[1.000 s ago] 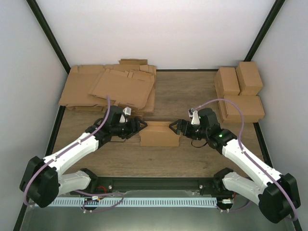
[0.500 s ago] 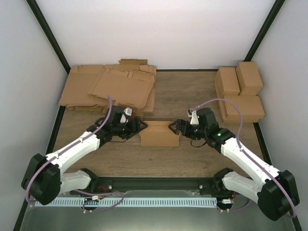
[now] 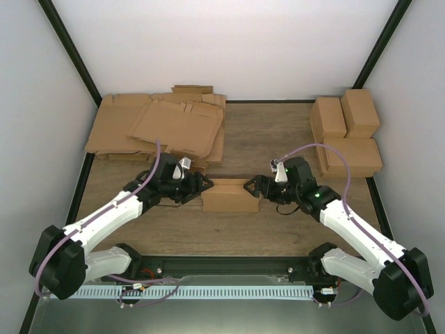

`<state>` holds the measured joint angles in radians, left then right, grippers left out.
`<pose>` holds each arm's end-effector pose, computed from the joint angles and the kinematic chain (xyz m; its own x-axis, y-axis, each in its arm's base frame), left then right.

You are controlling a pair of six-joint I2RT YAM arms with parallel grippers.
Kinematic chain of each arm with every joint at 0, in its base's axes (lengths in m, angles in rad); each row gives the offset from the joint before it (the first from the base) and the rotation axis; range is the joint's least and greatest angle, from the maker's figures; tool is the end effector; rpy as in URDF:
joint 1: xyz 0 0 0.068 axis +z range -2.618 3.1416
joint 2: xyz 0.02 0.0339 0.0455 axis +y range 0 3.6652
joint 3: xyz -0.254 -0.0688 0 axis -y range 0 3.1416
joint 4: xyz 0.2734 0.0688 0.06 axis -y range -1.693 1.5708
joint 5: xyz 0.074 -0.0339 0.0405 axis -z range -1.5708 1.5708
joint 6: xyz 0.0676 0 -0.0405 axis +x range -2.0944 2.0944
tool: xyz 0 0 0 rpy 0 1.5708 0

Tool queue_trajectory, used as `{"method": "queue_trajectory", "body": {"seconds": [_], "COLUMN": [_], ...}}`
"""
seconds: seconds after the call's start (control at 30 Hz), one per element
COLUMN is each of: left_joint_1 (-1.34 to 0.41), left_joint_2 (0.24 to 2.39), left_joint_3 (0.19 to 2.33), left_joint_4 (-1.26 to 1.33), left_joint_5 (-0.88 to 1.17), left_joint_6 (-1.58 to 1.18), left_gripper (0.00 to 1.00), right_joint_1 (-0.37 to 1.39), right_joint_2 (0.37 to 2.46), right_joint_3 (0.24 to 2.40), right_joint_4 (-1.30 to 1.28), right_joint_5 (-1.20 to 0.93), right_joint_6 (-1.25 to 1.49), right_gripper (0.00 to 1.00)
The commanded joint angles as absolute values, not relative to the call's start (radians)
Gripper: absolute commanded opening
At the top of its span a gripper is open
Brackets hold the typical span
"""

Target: Fold the paper box

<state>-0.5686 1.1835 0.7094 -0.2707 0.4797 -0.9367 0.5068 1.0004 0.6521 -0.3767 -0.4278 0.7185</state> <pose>0.2303 -0.1842 0.1864 -0.9536 -0.2388 -0.1836 -0.0077 0.6287 -0.7776 0.2152 0.1516 0.2005 -0.9059 0.1821 -0.3824 -0.1552 0.6973 0.6998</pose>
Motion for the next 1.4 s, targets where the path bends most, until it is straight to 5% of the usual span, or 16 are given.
{"method": "queue_trajectory", "body": {"seconds": [0.0,0.77,1.37], "left_joint_1": [-0.580,-0.581,-0.638], "left_joint_2": [1.131,0.996,1.088], "left_joint_3": [0.670,0.834,0.986], "left_joint_4": [-0.234,-0.655,-0.766], "left_joint_5": [0.548,0.402,0.220], "left_joint_6": [-0.962,-0.710,-0.446], "left_gripper": [0.74,0.88,0.44], "right_joint_1": [0.525,0.525,0.529], "right_joint_2": [0.954,0.934,1.023], "right_joint_3": [0.632,0.739,0.942], "right_joint_4": [-0.382,-0.620,-0.846], "right_joint_5": [-0.502,-0.419,-0.254], "right_joint_6": [0.735,0.547,0.341], "right_gripper": [0.97,0.99,0.61]}}
